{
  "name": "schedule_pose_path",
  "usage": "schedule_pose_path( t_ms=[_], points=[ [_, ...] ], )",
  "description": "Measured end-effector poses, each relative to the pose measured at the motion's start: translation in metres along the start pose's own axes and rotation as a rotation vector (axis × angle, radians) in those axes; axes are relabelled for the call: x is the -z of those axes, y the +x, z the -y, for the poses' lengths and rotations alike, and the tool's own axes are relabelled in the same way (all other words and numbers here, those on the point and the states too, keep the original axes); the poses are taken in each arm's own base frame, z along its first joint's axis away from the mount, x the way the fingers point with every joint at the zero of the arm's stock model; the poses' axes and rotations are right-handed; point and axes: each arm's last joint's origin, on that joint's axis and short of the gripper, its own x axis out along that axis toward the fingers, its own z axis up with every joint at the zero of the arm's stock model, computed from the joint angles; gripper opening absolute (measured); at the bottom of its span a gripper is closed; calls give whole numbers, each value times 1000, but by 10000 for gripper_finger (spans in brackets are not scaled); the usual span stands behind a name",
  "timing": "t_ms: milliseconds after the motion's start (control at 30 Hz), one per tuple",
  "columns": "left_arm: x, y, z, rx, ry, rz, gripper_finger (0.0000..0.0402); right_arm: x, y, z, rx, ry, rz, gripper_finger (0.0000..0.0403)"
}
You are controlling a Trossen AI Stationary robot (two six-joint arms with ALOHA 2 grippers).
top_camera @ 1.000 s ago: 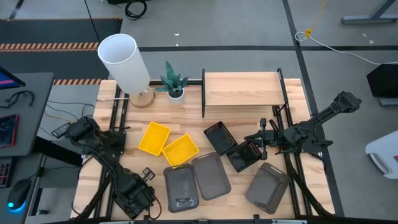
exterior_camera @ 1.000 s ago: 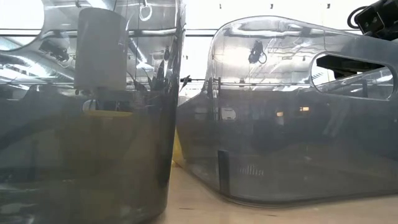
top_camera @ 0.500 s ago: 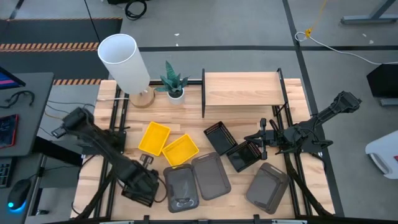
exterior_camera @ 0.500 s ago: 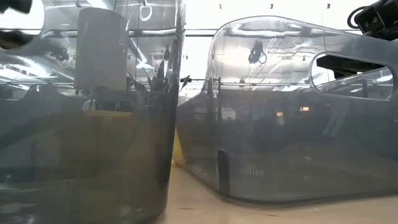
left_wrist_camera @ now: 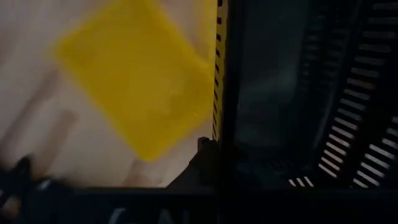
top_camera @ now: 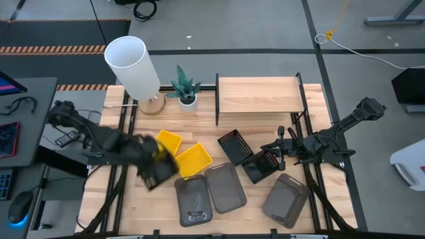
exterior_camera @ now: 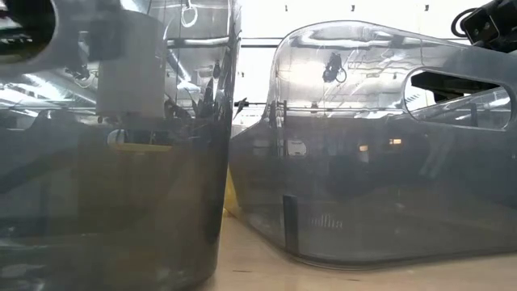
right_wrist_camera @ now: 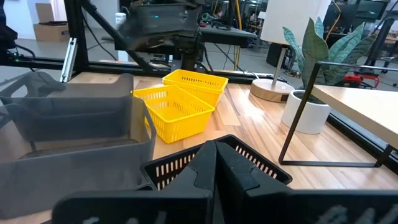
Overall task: Stack baskets on shelf by color
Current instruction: Stack the bottom black bin on top of the top right black bin
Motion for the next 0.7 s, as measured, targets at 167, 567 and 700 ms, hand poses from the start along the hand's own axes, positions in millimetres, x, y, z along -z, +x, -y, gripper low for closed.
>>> schedule_pose_path(
  t_ms=[167,567,700],
  points=[
    [-13,-7,-34,-127,-373,80,3,0,0,0,0,0,0,14],
    [-42,18,-54,-222,-506,-81,3,0,0,0,0,0,1,14],
    [-49,29,-55,-267,-468,-138,3,0,0,0,0,0,1,14]
  ],
)
